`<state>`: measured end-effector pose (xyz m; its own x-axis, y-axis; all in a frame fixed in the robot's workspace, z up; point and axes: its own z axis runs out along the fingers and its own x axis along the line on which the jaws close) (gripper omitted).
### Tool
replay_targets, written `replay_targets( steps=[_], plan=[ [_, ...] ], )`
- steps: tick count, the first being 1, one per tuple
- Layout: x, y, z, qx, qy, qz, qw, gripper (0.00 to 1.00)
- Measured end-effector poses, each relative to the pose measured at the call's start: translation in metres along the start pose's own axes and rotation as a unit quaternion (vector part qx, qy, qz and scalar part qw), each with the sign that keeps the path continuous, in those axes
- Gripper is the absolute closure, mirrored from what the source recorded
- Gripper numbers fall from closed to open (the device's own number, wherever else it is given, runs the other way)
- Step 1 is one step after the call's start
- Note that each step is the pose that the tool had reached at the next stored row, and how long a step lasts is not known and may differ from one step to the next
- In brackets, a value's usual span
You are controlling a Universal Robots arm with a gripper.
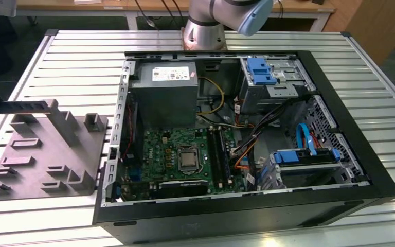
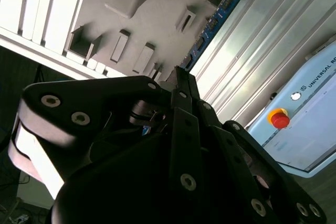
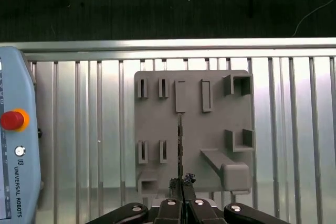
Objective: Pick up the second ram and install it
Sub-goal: 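Pick up the second ram and move it above second insertion slot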
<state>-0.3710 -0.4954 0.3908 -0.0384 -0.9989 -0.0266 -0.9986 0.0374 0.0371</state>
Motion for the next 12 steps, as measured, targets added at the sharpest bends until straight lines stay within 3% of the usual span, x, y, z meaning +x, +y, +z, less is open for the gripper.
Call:
replay_targets(
  steps=[12],
  plan=[
    [-0.0035, -0.0203, -0.0006, 0.0000, 0.0000, 0.000, 1.0000, 0.88]
  ],
)
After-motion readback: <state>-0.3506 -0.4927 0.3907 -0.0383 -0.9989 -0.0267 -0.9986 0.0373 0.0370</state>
